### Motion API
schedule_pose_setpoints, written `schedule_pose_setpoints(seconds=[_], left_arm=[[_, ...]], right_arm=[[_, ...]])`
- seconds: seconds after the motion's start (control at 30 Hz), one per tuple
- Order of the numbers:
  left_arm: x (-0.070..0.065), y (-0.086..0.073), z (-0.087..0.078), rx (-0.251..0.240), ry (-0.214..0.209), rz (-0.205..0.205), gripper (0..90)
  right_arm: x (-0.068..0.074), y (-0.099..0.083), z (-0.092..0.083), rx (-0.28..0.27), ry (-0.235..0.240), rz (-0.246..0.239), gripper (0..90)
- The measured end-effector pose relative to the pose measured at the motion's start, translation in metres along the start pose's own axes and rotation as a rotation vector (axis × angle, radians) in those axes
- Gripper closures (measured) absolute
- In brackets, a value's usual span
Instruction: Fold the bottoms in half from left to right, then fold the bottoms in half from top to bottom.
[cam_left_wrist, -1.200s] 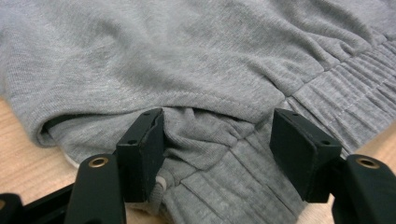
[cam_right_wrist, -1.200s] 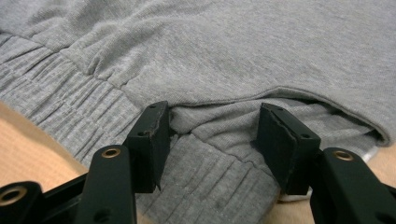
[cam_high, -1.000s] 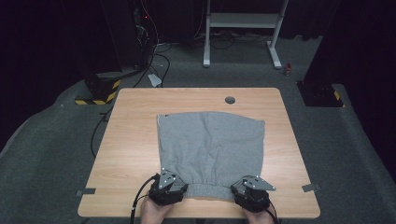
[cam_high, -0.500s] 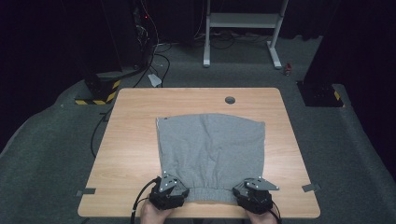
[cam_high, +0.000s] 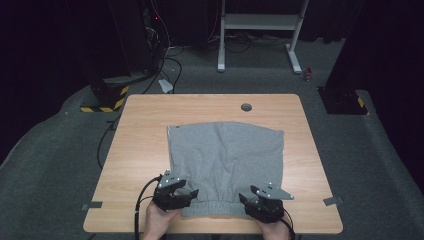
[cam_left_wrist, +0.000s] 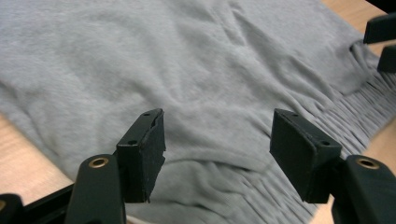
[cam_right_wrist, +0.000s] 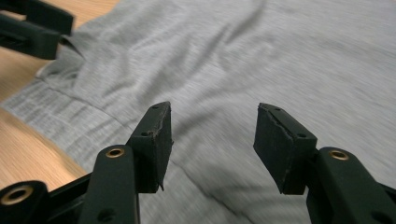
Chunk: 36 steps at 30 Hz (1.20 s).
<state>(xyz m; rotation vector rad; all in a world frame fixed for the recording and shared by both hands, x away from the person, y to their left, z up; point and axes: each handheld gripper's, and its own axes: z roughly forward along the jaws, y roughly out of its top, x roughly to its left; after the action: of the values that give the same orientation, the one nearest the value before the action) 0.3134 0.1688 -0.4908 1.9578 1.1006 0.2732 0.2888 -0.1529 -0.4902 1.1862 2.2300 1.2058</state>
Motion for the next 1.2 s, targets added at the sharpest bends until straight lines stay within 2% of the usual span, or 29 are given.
schedule_pose_setpoints(seconds=[0.1,0.17,0.2,0.27,0.3,0.33,0.47,0.57,0.67,0.7,0.73,0.83,0.93,0.97,1.03,1.1,1.2], left_arm=[[0.011,0.006,0.001,0.006,0.001,-0.013,35.0],[0.023,0.011,0.000,0.007,0.016,-0.033,34.8],[0.023,0.011,0.000,0.007,0.016,-0.033,34.8],[0.032,0.015,-0.001,0.008,0.022,-0.054,34.8],[0.038,0.019,-0.001,0.013,0.027,-0.058,34.9],[0.038,0.019,-0.001,0.013,0.027,-0.058,34.9],[0.052,0.028,0.002,0.033,0.070,-0.053,35.4],[0.064,0.037,0.005,0.048,0.088,-0.071,35.5],[0.080,0.050,0.010,0.053,0.144,-0.083,35.5],[0.080,0.050,0.010,0.053,0.144,-0.083,35.8],[0.086,0.054,0.012,0.061,0.160,-0.087,35.7],[0.101,0.063,0.018,0.066,0.189,-0.136,35.9],[0.112,0.070,0.025,0.082,0.224,-0.146,36.3],[0.116,0.072,0.030,0.094,0.237,-0.153,36.2],[0.123,0.074,0.035,0.099,0.245,-0.165,36.1],[0.131,0.073,0.043,0.082,0.229,-0.224,36.2],[0.138,0.070,0.052,0.092,0.246,-0.250,35.4]], right_arm=[[0.007,0.006,0.011,0.004,0.025,-0.013,44.7],[0.017,0.012,0.023,0.010,0.044,-0.048,43.5],[0.019,0.014,0.026,0.013,0.049,-0.052,42.9],[0.021,0.016,0.030,0.018,0.057,-0.058,42.4],[0.026,0.020,0.037,0.035,0.077,-0.060,42.5],[0.026,0.020,0.037,0.035,0.077,-0.060,42.5],[0.034,0.026,0.047,0.030,0.087,-0.095,41.9],[0.040,0.030,0.052,0.028,0.100,-0.109,41.4],[0.054,0.034,0.062,0.044,0.133,-0.147,43.0],[0.054,0.034,0.062,0.044,0.133,-0.147,43.0],[0.061,0.036,0.066,0.054,0.142,-0.170,43.8],[0.067,0.038,0.071,0.056,0.158,-0.187,44.0],[0.077,0.040,0.079,0.066,0.188,-0.219,44.7],[0.085,0.041,0.083,0.070,0.207,-0.249,45.1],[0.088,0.041,0.084,0.070,0.213,-0.260,45.1],[0.095,0.041,0.087,0.064,0.233,-0.289,44.8],[0.105,0.041,0.093,0.076,0.256,-0.311,44.3]])
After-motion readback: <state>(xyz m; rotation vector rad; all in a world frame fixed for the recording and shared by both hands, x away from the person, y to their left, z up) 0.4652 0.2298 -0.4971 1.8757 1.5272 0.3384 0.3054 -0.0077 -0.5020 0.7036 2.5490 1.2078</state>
